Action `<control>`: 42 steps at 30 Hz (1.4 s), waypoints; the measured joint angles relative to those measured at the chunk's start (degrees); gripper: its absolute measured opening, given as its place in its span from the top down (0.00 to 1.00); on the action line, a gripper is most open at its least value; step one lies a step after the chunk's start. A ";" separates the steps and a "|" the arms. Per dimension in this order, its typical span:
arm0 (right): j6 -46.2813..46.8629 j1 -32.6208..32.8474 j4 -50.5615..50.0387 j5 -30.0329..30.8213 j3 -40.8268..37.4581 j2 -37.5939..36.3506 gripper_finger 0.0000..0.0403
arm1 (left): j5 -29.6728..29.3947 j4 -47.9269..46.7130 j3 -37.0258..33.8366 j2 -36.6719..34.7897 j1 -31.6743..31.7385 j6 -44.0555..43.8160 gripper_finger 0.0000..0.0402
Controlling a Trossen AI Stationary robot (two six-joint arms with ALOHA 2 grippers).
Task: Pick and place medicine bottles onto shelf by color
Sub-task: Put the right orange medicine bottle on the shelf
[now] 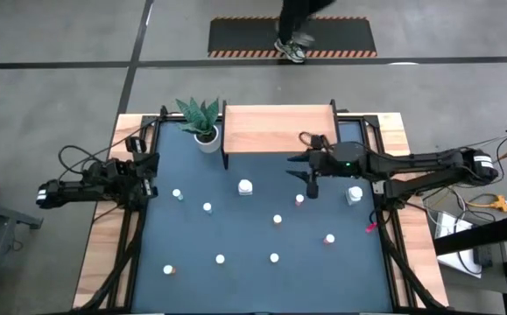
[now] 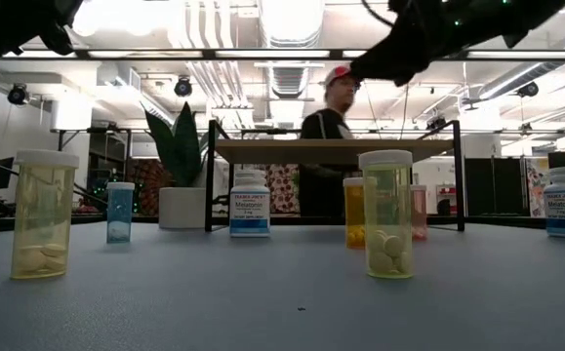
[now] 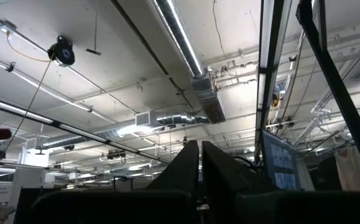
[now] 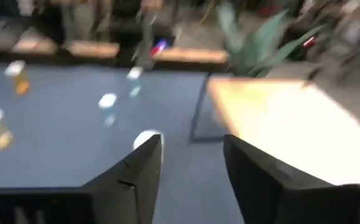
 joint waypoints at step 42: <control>18.25 18.37 -47.30 2.02 37.24 39.72 0.51 | -0.01 3.54 0.11 -0.16 0.02 0.16 0.99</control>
